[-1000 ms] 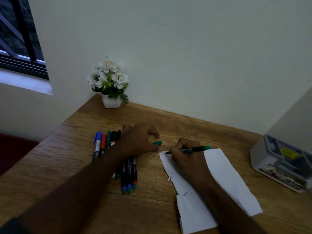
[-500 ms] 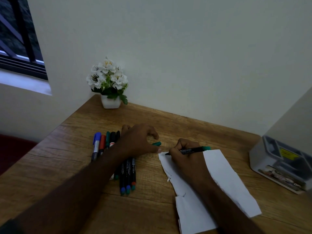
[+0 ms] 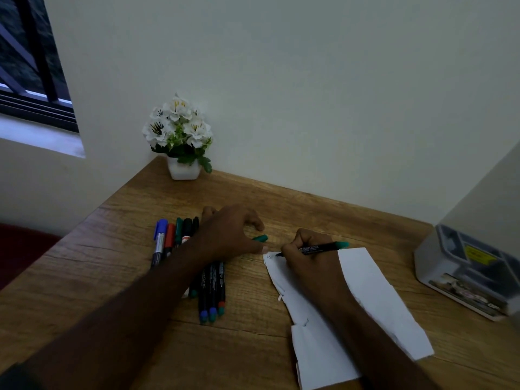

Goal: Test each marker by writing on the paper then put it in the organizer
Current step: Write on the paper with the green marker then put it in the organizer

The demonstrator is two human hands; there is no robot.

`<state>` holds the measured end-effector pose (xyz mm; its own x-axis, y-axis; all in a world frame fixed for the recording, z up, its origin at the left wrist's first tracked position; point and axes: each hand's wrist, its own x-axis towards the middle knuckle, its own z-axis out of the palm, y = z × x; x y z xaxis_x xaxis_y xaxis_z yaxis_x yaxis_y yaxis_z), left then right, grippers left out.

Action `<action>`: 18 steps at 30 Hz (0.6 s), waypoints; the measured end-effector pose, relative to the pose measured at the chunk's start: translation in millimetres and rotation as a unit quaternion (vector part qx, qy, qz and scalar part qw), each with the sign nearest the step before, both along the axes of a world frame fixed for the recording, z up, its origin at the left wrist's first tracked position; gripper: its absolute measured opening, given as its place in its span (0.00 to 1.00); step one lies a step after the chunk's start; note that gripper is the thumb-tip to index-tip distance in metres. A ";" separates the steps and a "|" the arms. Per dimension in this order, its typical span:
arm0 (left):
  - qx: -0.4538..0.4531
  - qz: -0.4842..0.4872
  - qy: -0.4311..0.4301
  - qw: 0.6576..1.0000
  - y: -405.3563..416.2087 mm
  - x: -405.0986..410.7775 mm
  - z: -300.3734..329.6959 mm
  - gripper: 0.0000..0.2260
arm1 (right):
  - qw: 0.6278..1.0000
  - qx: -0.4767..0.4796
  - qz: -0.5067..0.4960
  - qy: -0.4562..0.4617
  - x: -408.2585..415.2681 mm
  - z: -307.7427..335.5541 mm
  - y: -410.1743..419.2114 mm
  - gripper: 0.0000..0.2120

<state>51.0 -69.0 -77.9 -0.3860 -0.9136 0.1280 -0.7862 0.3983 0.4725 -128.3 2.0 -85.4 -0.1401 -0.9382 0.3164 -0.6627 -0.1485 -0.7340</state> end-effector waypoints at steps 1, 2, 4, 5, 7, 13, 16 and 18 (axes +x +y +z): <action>0.000 0.000 0.000 1.000 0.1 -0.1 0.0 0.22 | 1.000 0.003 0.000 0.000 -0.7 -0.3 0.0 0.13; 0.000 0.000 0.000 1.000 0.2 -0.2 0.1 0.22 | 1.000 0.006 0.002 0.001 -1.1 -0.2 0.4 0.13; -0.001 0.002 0.002 1.000 0.0 -0.2 0.0 0.22 | 1.000 0.004 0.009 0.002 0.0 0.5 2.1 0.13; -0.001 0.003 0.002 1.000 -0.2 -0.1 -0.2 0.22 | 1.000 0.002 0.011 0.001 0.7 1.6 3.0 0.13; 0.001 0.003 0.001 1.000 -0.8 -0.5 -0.8 0.22 | 1.000 -0.011 0.010 -0.014 -1.5 4.3 5.2 0.12; 0.011 -0.002 0.001 1.000 -0.6 0.2 1.6 0.23 | 0.997 -0.039 0.034 -0.063 -7.9 9.5 5.8 0.06; 0.006 -0.002 0.008 1.000 0.3 0.1 0.9 0.23 | 0.999 0.001 0.038 -0.035 -5.2 9.7 4.3 0.11; 0.005 0.000 0.009 1.000 0.6 0.4 0.8 0.23 | 0.999 0.012 0.032 -0.013 -6.7 8.4 3.3 0.11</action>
